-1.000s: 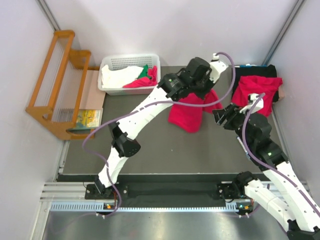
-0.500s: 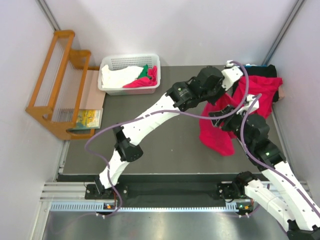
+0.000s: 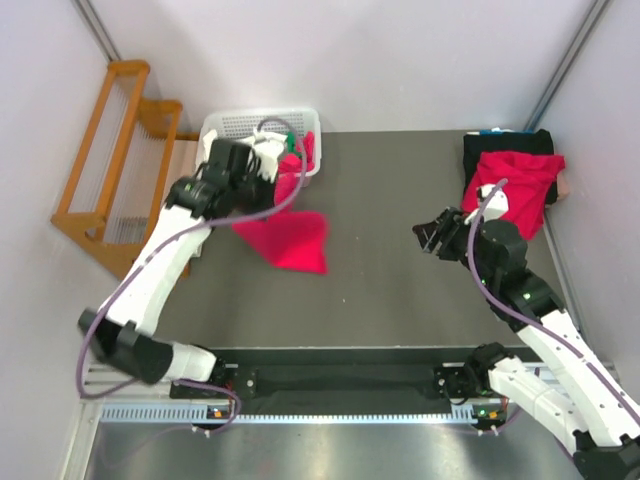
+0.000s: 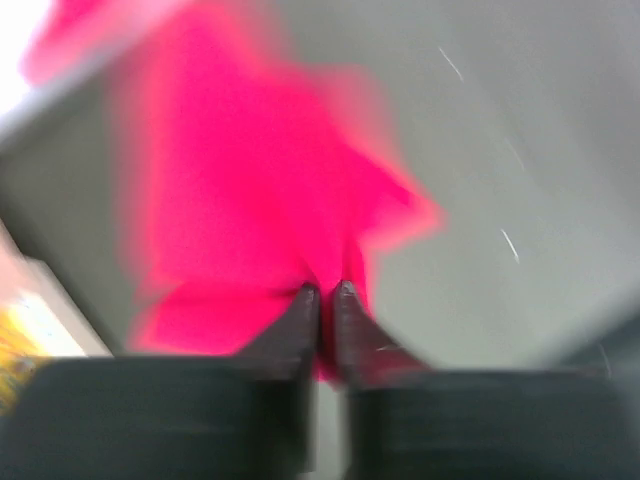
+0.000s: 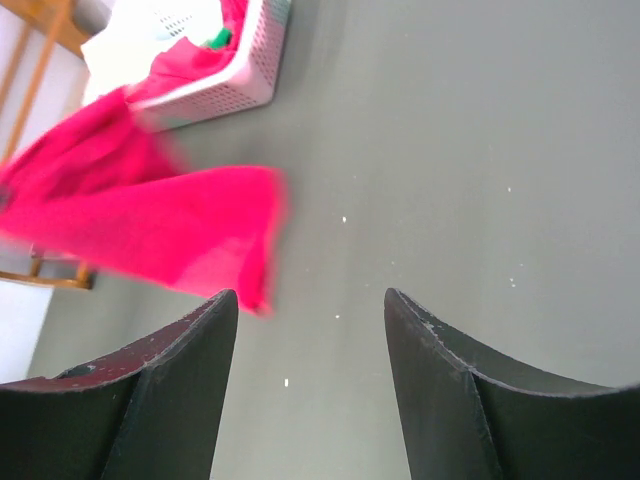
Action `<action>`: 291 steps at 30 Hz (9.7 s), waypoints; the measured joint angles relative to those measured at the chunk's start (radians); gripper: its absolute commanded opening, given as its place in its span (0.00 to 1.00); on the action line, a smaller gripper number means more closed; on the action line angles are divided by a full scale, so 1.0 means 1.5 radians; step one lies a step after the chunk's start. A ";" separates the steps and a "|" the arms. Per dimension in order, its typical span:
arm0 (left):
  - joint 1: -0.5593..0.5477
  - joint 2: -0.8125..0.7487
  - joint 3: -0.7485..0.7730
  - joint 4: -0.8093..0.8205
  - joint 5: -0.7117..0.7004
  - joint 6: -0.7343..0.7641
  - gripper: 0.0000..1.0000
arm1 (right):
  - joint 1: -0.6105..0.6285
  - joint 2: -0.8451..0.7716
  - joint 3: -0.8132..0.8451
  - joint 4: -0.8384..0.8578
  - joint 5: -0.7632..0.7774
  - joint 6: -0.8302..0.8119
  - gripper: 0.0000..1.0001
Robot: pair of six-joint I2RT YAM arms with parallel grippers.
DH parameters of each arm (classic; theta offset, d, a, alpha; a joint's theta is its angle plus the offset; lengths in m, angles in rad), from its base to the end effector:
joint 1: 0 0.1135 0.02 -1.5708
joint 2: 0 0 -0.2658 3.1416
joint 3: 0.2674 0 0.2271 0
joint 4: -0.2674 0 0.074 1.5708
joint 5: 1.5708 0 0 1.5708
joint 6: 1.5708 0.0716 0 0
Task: Fold and stack the t-shirts
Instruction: Move the tshirt to the center of the board, then flatten the tshirt out
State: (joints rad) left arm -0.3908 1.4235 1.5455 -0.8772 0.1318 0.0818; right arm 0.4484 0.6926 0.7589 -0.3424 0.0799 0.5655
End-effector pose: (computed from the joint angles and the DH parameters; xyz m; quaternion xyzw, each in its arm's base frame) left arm 0.2707 -0.1217 0.3633 0.2398 0.8844 -0.1206 0.3817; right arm 0.1556 0.0685 0.3180 0.0707 0.7943 0.2647 0.5423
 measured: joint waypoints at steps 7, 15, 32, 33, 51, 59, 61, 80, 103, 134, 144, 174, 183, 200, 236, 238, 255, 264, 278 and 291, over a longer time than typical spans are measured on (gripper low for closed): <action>-0.039 -0.174 -0.159 -0.085 0.144 0.050 0.98 | 0.000 0.065 0.007 -0.014 0.006 -0.003 0.64; -0.037 -0.108 -0.163 -0.056 0.151 0.038 0.99 | 0.000 0.148 0.007 -0.020 -0.039 0.002 0.63; 0.232 0.258 -0.133 0.109 -0.008 -0.073 0.88 | 0.002 0.196 0.006 -0.019 -0.150 -0.005 0.60; 0.227 0.268 -0.131 0.103 -0.002 -0.073 0.88 | 0.002 0.192 0.006 -0.019 -0.152 -0.005 0.60; 0.187 0.283 -0.067 0.087 0.009 -0.075 0.86 | 0.005 0.164 0.007 -0.020 -0.159 -0.011 0.59; 0.183 0.328 -0.049 0.078 -0.036 -0.085 0.61 | 0.005 0.142 0.019 -0.032 -0.159 -0.016 0.59; 0.178 0.346 -0.040 0.078 -0.051 -0.090 0.49 | 0.005 0.139 0.019 -0.032 -0.159 -0.016 0.59; 0.093 0.376 0.180 -0.023 -0.122 -0.087 0.00 | 0.005 0.121 0.019 -0.031 -0.154 -0.015 0.56; -0.332 0.536 0.437 -0.123 0.100 -0.068 0.99 | 0.005 0.073 0.061 -0.077 -0.061 -0.015 0.53; 0.061 0.384 0.177 0.012 0.111 -0.073 0.99 | -0.086 0.295 0.017 0.003 -0.045 -0.034 0.53; 0.053 0.431 0.183 0.049 0.119 -0.098 0.99 | -0.115 0.487 0.017 0.076 -0.123 -0.048 0.50; 0.024 0.439 0.145 0.082 0.126 -0.087 0.99 | -0.179 0.732 0.160 0.181 -0.211 -0.030 0.43; 0.025 0.394 0.120 0.085 0.118 -0.075 0.99 | -0.179 0.763 0.172 0.214 -0.236 -0.017 0.18; 0.020 0.482 0.228 0.097 0.104 -0.073 0.99 | -0.173 0.771 0.170 0.219 -0.242 -0.008 0.00; 0.128 0.056 0.180 0.011 0.112 -0.041 0.59 | -0.170 0.446 0.160 0.179 -0.232 -0.003 0.00; 0.125 0.023 0.169 0.003 0.126 -0.028 0.78 | -0.170 0.391 0.160 0.166 -0.231 -0.003 0.00; 0.125 -0.011 0.006 -0.039 0.177 0.001 0.88 | -0.174 0.143 0.121 0.003 -0.297 -0.012 0.00; 0.125 0.168 0.047 0.000 0.163 -0.039 0.88 | -0.009 -0.046 0.037 -0.236 -0.466 -0.039 0.00; 0.116 0.289 0.201 0.031 0.151 -0.108 0.88 | 0.040 -0.135 -0.100 -0.516 -0.492 -0.062 0.39; 0.087 0.328 0.165 0.052 0.146 -0.106 0.87 | 0.040 0.378 0.095 -0.167 -0.221 -0.074 0.28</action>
State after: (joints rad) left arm -0.2607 1.9156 1.7924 -0.7998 0.3511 -0.0765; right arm 0.5083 1.2591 0.9020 -0.5922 -0.2516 0.4545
